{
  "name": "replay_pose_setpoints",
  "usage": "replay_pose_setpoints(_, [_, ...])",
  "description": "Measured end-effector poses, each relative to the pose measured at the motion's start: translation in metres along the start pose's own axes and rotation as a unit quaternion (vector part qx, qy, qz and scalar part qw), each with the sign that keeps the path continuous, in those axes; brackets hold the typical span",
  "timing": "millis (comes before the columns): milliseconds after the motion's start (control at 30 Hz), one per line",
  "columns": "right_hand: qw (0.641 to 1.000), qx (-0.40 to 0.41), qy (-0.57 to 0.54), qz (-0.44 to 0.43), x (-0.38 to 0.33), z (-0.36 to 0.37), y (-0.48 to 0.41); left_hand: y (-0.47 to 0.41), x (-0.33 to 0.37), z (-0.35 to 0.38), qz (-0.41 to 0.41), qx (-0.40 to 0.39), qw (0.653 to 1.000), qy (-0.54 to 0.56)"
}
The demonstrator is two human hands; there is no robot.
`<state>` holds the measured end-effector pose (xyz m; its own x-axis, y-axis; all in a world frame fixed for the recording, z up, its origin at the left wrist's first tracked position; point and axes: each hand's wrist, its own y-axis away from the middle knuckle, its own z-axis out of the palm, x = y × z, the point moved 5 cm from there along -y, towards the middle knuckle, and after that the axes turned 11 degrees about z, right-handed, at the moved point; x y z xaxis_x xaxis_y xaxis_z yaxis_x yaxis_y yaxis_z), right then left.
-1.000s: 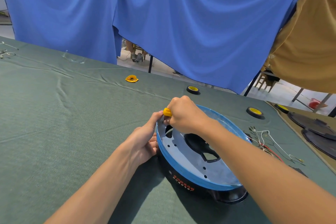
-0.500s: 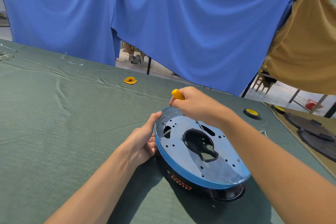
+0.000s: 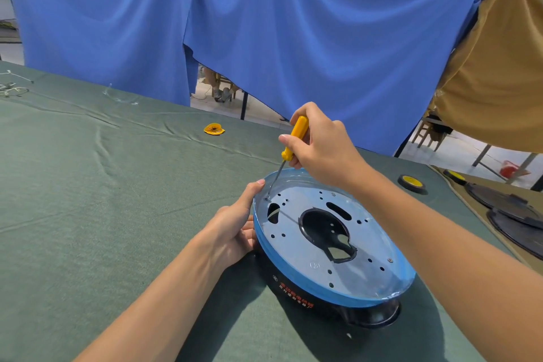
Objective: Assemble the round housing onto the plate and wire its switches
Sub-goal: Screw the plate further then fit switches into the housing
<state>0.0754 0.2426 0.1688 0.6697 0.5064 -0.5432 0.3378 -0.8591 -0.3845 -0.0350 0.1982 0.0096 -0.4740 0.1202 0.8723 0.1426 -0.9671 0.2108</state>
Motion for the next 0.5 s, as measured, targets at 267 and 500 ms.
replay_pose_setpoints(267, [1.0, -0.011, 0.005, 0.0, 0.0027, 0.0051, -0.0023, -0.0016, -0.0007, -0.0009, 0.002, 0.004, 1.0, 0.004])
replay_pose_setpoints(500, [0.999, -0.02, 0.024, -0.007, 0.002, 0.0072, -0.0018, -0.0012, -0.0002, -0.0008, 0.003, 0.006, 1.0, 0.005])
